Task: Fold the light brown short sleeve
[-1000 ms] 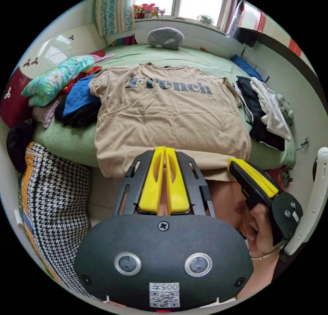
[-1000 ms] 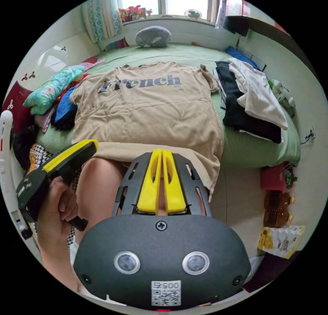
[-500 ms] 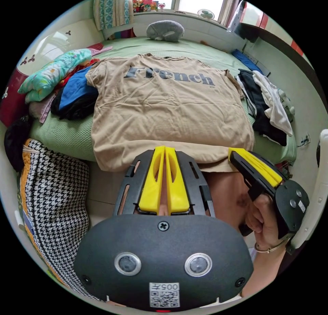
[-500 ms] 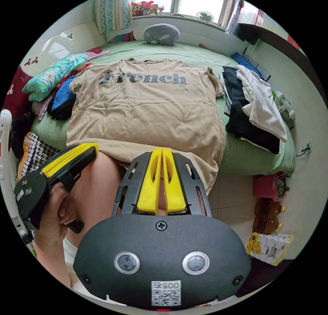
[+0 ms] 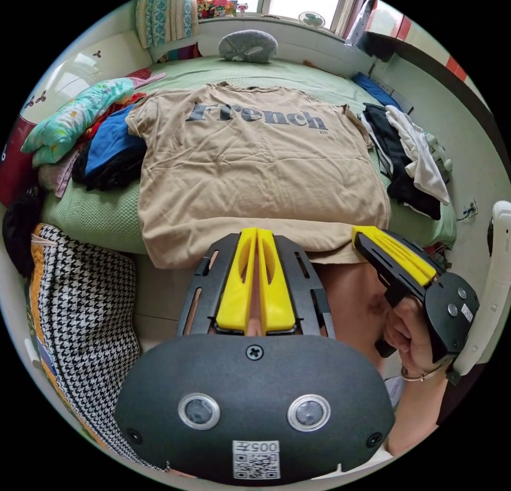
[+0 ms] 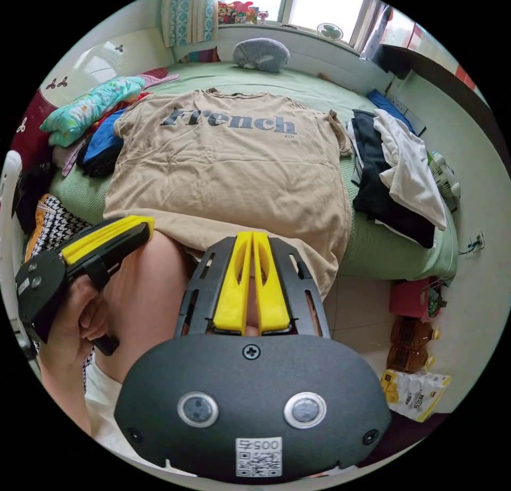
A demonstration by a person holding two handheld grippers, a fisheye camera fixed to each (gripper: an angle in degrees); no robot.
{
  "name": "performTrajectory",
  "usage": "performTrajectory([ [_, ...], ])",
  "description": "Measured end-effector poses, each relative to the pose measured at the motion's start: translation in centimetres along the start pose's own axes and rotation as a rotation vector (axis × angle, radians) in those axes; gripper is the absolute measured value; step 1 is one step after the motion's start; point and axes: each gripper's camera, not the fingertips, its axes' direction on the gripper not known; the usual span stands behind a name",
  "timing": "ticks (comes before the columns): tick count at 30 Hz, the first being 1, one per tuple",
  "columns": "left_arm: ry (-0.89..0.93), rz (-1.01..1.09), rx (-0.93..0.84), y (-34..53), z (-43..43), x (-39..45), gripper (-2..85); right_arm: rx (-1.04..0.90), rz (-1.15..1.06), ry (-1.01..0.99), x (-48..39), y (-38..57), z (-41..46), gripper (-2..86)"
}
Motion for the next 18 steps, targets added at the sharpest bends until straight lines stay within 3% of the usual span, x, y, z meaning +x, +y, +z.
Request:
performTrajectory([
  [18,-0.014,0.027,-0.006,1.4,-0.8,0.9,-0.2,-0.021,-0.046,-0.064,1.4,0.6,-0.5,-1.4],
])
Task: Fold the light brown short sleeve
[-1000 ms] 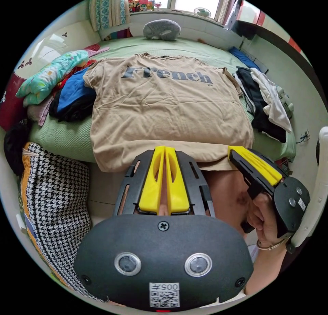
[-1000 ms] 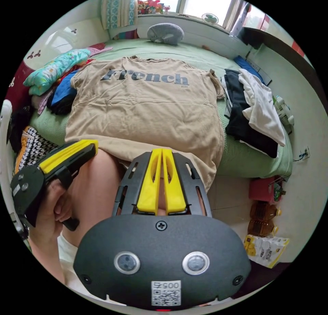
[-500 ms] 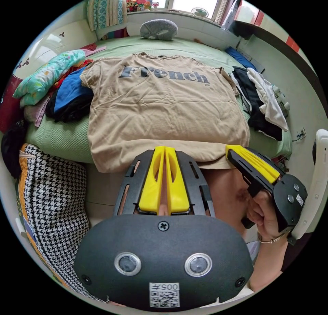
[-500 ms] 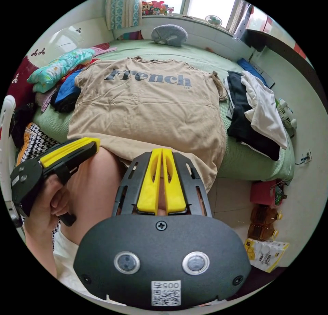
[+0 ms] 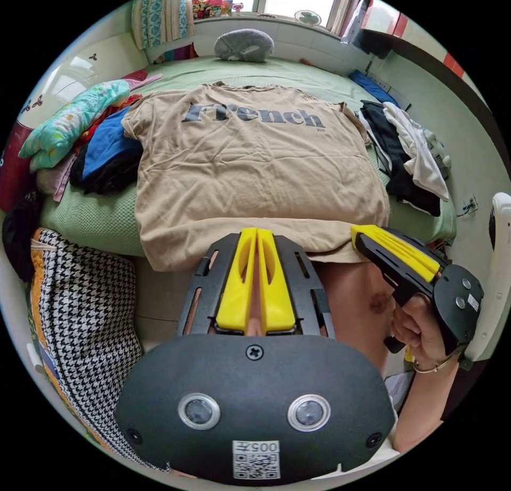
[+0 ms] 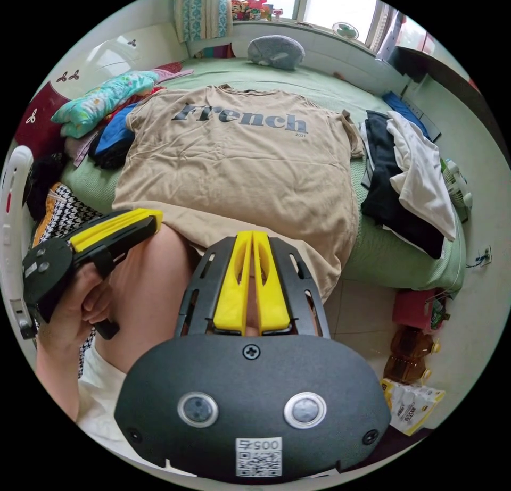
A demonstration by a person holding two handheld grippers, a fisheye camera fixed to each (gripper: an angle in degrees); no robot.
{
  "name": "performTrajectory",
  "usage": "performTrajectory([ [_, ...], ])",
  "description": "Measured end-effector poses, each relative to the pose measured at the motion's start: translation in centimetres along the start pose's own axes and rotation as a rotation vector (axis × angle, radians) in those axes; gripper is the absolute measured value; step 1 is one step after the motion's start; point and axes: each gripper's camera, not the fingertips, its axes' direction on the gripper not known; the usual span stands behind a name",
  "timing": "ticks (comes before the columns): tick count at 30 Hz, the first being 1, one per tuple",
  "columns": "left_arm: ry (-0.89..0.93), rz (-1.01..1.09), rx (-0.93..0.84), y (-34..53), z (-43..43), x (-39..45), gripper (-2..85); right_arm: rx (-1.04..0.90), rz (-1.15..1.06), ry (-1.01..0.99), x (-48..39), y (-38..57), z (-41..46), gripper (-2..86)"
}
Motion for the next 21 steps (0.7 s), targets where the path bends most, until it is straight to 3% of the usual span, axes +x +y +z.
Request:
performTrajectory([
  [21,-0.002,0.004,0.008,0.66,-0.63,0.16,-0.1,-0.007,-0.018,-0.01,0.7,0.36,-0.1,-1.4],
])
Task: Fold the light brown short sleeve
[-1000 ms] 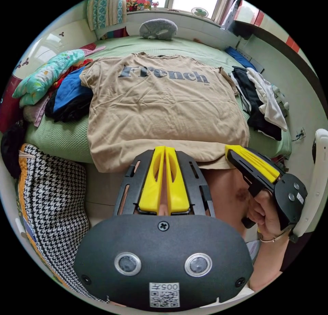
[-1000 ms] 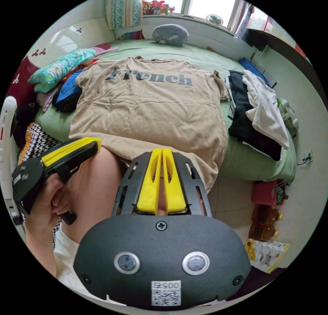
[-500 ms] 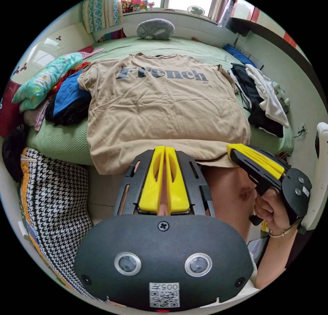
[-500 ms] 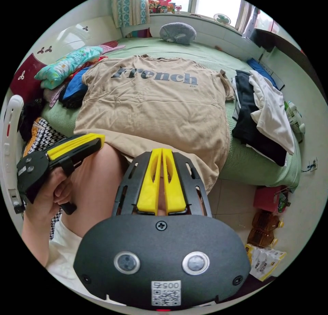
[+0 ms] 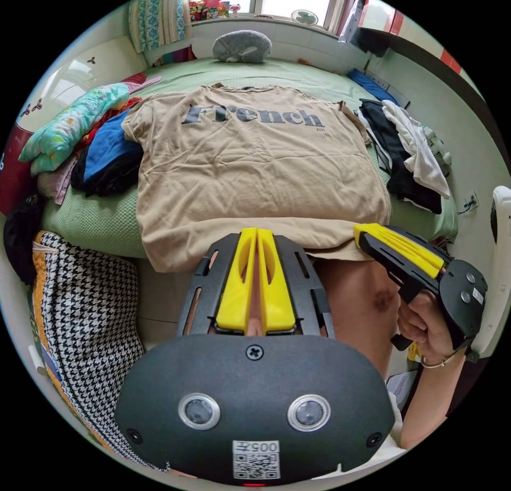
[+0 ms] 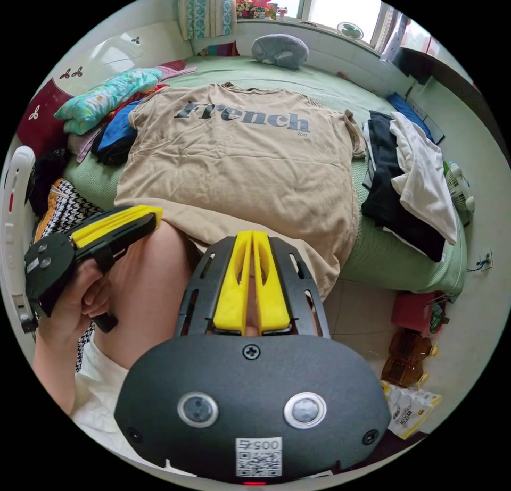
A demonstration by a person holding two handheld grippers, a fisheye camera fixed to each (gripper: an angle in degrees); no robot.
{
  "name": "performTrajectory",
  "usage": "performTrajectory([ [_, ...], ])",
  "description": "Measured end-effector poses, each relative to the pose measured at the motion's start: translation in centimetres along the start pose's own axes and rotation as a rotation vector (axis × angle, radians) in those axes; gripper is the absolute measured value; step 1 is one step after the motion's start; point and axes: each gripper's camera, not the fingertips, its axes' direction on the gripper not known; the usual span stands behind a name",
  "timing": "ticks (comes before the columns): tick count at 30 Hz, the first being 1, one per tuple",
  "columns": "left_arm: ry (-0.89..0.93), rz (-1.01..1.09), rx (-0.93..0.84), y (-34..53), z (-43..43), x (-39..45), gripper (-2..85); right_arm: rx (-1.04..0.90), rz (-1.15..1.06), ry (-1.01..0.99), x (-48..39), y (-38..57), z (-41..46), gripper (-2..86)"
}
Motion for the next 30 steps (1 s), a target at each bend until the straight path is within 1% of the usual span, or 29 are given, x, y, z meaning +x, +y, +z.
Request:
performTrajectory([
  [30,0.015,-0.006,0.003,-0.5,-0.4,-1.5,-0.1,0.001,-0.021,0.001,0.0,0.8,-0.2,-1.4],
])
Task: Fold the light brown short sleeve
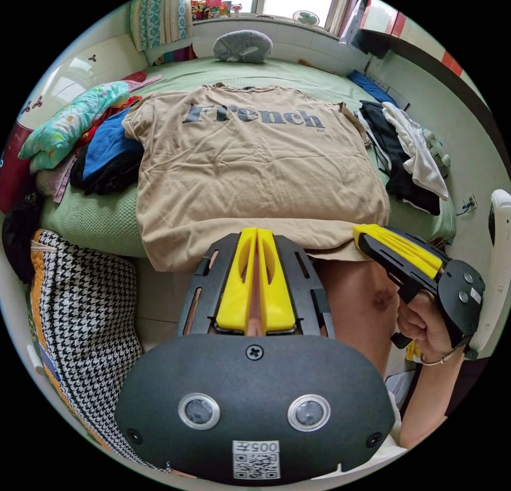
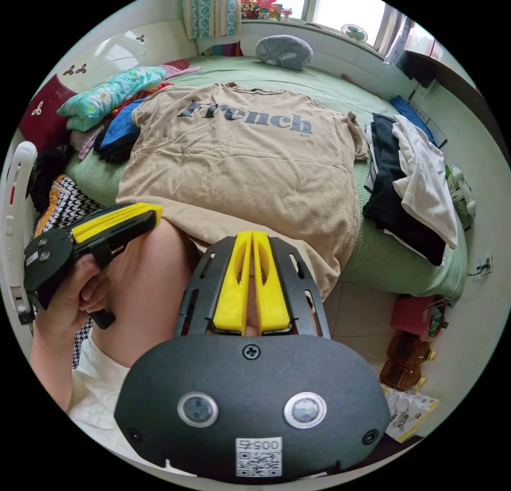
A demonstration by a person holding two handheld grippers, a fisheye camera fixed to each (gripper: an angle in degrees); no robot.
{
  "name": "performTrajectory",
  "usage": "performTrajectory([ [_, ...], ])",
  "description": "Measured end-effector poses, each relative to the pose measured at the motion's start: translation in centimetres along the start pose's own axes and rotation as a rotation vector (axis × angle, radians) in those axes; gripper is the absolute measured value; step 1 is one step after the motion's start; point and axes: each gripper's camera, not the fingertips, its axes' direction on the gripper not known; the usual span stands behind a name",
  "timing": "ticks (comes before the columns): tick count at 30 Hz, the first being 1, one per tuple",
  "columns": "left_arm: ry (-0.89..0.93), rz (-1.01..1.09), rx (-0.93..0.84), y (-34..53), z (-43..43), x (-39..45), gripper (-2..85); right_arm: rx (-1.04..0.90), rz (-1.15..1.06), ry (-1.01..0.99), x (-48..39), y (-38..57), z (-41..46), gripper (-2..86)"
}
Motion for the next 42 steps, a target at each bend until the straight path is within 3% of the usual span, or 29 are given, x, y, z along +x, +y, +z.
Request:
performTrajectory([
  [34,-0.008,-0.001,0.009,-1.3,-1.1,-6.8,-0.3,0.005,-0.002,0.012,0.1,0.5,0.1,-1.5],
  [42,0.095,-0.062,0.033,-1.2,-1.8,-11.4,-0.1,0.035,0.007,-0.004,0.3,0.3,0.3,-1.4],
])
